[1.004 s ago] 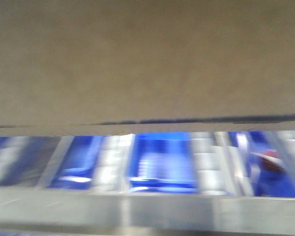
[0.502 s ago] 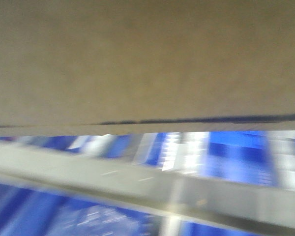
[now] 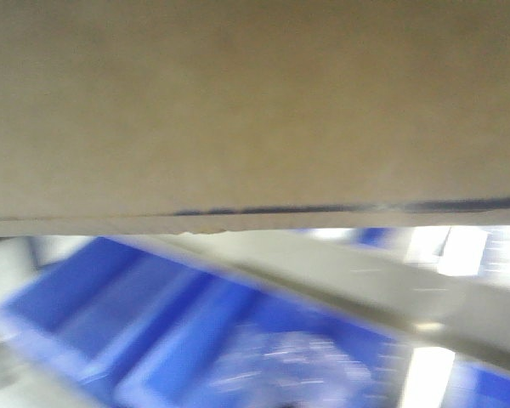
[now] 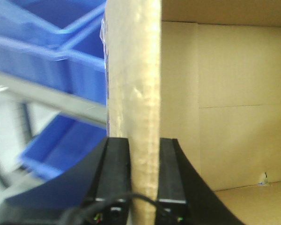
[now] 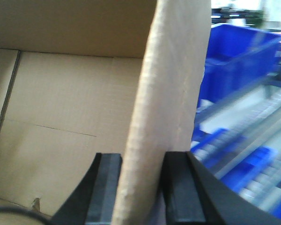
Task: Grab box from left shelf to table start
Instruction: 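Turn the base away from the shelf holding the box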
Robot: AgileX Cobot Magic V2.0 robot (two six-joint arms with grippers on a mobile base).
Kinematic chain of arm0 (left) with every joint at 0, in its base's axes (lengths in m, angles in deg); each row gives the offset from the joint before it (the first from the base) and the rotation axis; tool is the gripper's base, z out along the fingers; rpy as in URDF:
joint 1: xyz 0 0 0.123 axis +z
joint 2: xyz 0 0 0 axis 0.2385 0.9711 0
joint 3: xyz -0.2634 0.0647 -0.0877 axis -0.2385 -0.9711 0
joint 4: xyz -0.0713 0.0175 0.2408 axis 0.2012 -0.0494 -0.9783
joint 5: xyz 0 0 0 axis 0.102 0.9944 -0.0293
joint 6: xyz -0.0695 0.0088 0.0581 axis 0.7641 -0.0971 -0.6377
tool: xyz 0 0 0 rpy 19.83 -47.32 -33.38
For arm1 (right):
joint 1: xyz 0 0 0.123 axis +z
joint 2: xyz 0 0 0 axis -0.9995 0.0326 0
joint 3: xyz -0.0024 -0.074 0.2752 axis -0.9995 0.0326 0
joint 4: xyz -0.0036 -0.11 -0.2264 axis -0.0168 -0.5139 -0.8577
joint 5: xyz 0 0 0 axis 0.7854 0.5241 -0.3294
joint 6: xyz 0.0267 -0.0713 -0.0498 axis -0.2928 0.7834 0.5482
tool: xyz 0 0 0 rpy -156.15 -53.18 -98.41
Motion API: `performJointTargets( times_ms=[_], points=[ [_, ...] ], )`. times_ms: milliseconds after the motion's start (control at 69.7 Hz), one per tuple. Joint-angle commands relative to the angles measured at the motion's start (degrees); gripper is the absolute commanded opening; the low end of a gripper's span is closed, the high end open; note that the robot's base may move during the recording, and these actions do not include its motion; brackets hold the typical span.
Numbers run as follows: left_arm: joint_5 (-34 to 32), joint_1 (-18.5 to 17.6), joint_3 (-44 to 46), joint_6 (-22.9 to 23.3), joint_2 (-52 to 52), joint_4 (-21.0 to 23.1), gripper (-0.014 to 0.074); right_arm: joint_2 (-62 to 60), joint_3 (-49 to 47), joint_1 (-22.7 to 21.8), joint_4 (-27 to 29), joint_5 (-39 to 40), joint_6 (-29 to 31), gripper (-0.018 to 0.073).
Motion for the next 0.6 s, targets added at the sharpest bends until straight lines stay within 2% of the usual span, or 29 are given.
performJointTargets(
  times_ms=[0,588],
  points=[
    [-8.0,-1.0,2.1,0.7,0.5,-1.3,-0.0099,1.3,-1.5,-0.1,-5.0,6.3,0.7,0.006],
    [-8.0,-1.0,2.1,0.7,0.5,-1.3,-0.0099,1.3,-1.5,-0.1,-5.0,6.3,0.7,0.006]
  ],
)
